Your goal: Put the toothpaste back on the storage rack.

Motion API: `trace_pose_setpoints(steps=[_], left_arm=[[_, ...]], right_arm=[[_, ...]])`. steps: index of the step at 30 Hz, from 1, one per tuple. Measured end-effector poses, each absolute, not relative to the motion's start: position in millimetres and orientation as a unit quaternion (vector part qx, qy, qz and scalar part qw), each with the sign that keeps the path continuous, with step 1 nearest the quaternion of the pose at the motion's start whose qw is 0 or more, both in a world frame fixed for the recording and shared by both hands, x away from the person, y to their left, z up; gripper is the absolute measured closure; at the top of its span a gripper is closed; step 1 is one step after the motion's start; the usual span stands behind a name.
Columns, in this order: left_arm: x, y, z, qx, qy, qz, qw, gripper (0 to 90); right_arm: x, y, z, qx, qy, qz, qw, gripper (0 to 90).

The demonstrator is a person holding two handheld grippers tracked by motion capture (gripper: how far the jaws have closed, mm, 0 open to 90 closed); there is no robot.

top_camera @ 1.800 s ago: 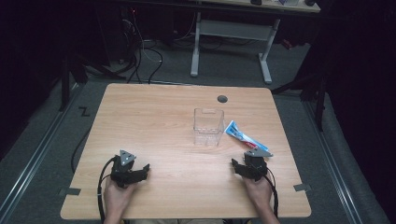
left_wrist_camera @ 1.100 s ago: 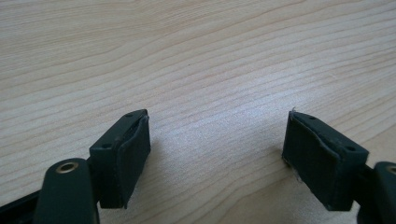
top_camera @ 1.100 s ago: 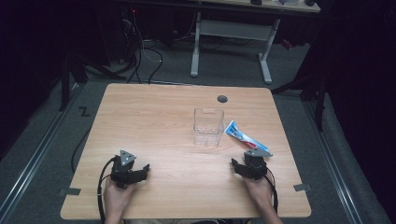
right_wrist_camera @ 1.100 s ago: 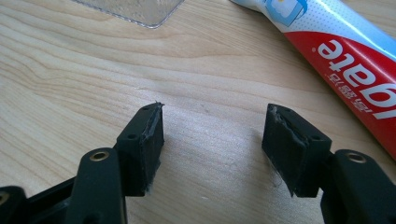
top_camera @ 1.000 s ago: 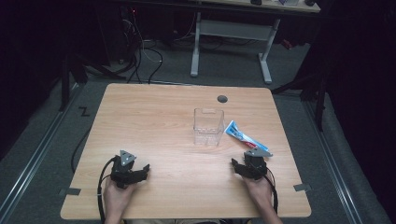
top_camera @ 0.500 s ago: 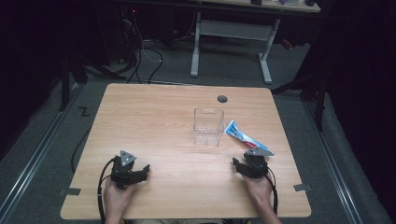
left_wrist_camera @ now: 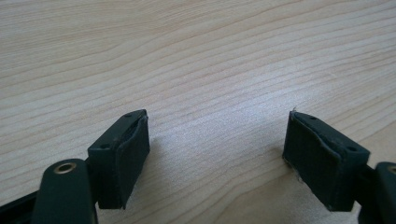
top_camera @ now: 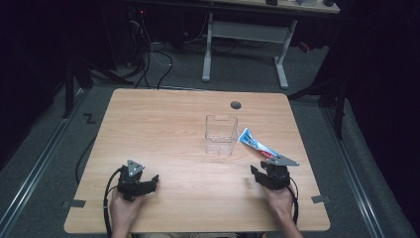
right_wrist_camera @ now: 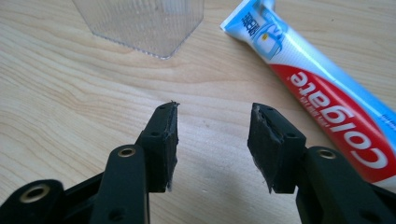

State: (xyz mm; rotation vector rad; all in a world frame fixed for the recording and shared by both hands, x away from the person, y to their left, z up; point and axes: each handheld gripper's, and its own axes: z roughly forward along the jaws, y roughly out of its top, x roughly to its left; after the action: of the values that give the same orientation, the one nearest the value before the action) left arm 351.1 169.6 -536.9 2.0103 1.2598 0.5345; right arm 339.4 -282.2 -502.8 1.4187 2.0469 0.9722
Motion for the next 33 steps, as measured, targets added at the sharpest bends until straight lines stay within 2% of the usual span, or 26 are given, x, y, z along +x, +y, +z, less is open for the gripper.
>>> trace_pose_setpoints(steps=[12,33], left_arm=[[351,169,-537,0.776,0.485,0.205,0.347,22.4],[351,169,-537,0.776,0.485,0.205,0.347,22.4]], right_arm=[[349,-300,-483,0.520,0.739,0.353,0.241,54.4],[395,-310,-469,0.521,0.761,0.302,0.242,49.1]])
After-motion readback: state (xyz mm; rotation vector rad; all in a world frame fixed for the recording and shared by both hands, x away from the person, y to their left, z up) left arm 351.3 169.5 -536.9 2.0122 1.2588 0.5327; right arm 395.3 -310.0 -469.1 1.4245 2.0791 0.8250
